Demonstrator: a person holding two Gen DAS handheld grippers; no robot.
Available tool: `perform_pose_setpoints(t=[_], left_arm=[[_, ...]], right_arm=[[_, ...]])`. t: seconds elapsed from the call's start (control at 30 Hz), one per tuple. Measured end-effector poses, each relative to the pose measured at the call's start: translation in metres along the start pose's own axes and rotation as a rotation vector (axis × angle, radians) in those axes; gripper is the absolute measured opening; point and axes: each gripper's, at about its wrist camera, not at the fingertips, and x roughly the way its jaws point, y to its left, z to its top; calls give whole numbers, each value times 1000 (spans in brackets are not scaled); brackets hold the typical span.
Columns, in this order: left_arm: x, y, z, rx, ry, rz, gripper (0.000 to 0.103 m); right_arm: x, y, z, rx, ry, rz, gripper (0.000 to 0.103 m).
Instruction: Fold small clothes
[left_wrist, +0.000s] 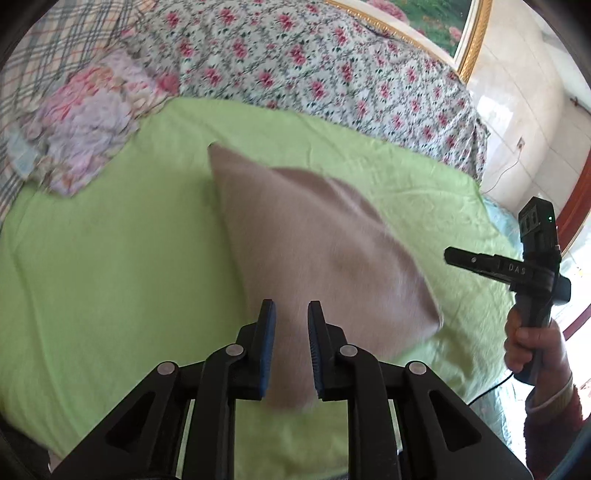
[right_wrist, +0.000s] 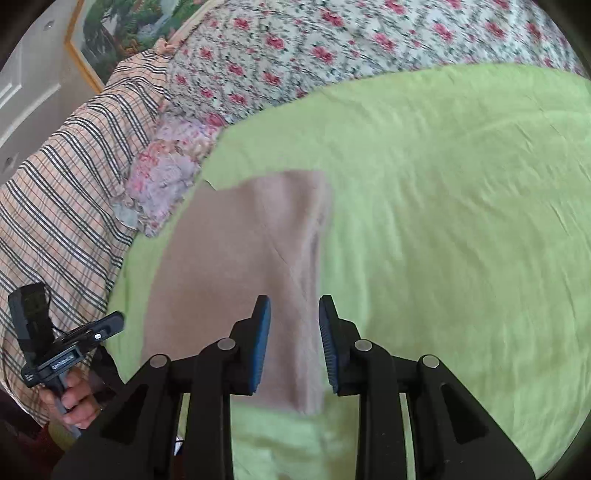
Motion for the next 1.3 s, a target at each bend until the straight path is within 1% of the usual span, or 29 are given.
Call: perform_pose_setpoints(t=[0.07,0.1,0.17,0.23,0.27,0.33,0.4,0.43,0.47,0.5,0.53,0.6,0.67,0.77,0.87,0.9,0.93,0.97,1.07,1.1,1.17,1.2,1.27,1.3], left_arm=[[15,-3,18,12,-8,1,18],[27,-3,32,10,0,-1,18],[41,2,48,-5,5,-16,18],[57,10,61,-31,13,-44,18],[65,14,63,-40,25,-41,18],[89,28,65,-68,79,8,15],[107,43,60,-118,111,14,15],[114,51,56,-152,115,-5,15],[118,56,54,-175,108,-17,15],[119,56,54,-179,99,-11,15],[119,53,54,-165,97,5,15],[120,43,55,-126,91,49,15],[116,40,53,-113,83,54,15],[104,34,47,-122,65,27,15],[80,25,38,-96,33,20,12],[69,19,33,-76,22,-1,12],[63,15,28,-66,21,-20,12],[58,11,24,-59,20,-32,12],[45,1,3,-28,26,-34,12],[44,-2,-5,-21,34,-26,12],[46,-3,-16,-22,55,-27,12],[48,-3,-22,-22,71,-17,12],[53,-6,-33,-10,91,8,12],[54,-8,-39,-7,90,22,12]], right_arm=[[16,13,15,4,-8,55,31],[26,18,22,20,-9,82,31],[44,26,29,25,4,117,32],[70,30,32,24,43,108,32],[81,27,31,24,69,89,32],[105,17,27,25,131,27,31],[118,7,24,13,149,-8,23],[122,0,25,11,140,-34,15],[124,-6,28,18,139,-33,10],[126,-11,30,23,140,-41,6],[127,-14,32,25,136,-48,0],[129,-19,35,36,135,-31,0],[126,-22,34,38,133,-24,0],[122,-21,35,29,130,-33,0],[117,-23,36,38,125,-33,0],[112,-23,34,42,123,-41,0],[106,-23,32,46,117,-47,4],[100,-24,30,46,111,-53,4],[70,-5,17,19,70,-43,7],[61,5,9,3,67,-18,7],[52,18,-8,-30,86,11,11],[52,22,-16,-49,100,13,13],[53,24,-37,-93,134,-27,26],[57,19,-47,-102,151,-59,26]])
